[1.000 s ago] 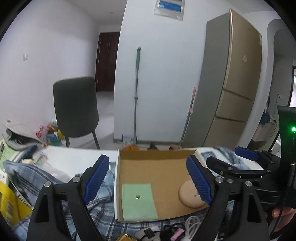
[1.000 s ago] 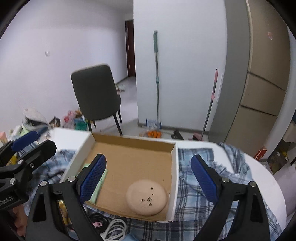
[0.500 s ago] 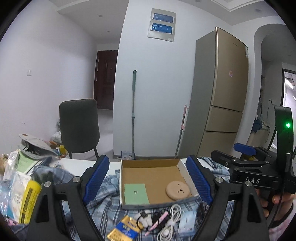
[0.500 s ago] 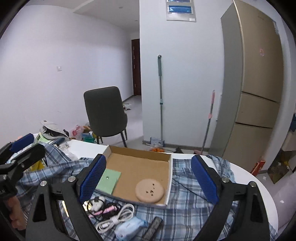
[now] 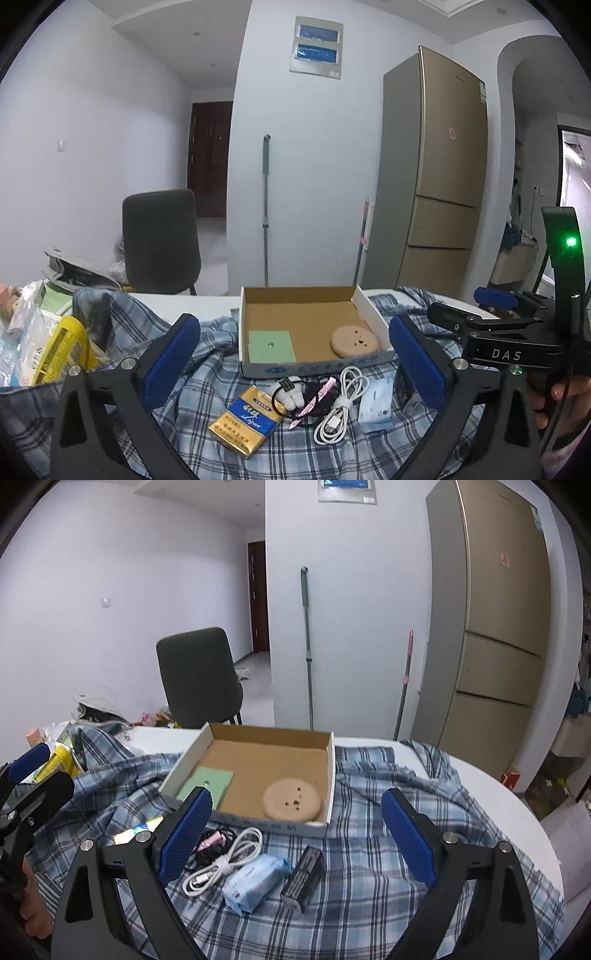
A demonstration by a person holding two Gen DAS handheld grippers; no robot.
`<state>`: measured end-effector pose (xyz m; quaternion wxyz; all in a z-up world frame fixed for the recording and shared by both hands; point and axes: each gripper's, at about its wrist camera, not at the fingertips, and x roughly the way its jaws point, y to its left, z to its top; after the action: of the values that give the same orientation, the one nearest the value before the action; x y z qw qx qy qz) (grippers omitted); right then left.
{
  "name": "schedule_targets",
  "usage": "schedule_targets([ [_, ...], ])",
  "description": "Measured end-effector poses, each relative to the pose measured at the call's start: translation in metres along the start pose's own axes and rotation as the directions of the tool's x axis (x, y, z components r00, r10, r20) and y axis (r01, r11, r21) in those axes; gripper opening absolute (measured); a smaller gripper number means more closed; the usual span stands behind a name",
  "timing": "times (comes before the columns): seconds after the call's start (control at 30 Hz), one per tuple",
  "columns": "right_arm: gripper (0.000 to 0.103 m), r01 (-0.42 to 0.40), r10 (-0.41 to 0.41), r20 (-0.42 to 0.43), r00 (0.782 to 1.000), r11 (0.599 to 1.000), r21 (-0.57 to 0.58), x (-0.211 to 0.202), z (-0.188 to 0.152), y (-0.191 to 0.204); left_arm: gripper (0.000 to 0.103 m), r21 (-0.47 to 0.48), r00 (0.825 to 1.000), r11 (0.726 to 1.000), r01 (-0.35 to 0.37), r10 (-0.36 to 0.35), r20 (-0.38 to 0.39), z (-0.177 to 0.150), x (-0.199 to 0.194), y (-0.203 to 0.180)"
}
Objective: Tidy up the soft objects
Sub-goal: 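Withdraw both grippers from the box toward the remaining items, then grasp the black box with the right gripper while the left gripper grasps the Liqun pack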
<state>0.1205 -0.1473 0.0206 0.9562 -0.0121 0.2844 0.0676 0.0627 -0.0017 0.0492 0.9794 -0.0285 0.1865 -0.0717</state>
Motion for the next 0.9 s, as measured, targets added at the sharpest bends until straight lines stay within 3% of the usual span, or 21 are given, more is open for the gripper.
schedule_targets([
  [0.27,0.092,0.05,-0.048,-0.086,0.995,0.998,0.024,0.02,-0.013,-0.005,0.103,-0.043,1.0,0.999,-0.012,0.012,-0.018,-0.033,0.031,0.014],
  [0.53,0.092,0.12,-0.105,-0.181,0.978,0.99,0.073,0.047,-0.031,-0.016,0.103,0.004,0.997,0.999,-0.04,0.04,-0.06,-0.049,0.049,0.011],
  [0.63,0.084,0.122,-0.103,-0.193,0.976,0.988,0.09,0.057,-0.04,-0.02,0.103,-0.002,0.998,0.999,-0.035,0.035,-0.054,-0.052,0.047,0.013],
  [0.9,0.075,0.141,-0.127,-0.216,0.968,0.989,0.052,0.075,-0.064,-0.012,0.103,-0.05,0.996,0.998,-0.035,0.031,-0.082,-0.055,0.053,0.024],
])
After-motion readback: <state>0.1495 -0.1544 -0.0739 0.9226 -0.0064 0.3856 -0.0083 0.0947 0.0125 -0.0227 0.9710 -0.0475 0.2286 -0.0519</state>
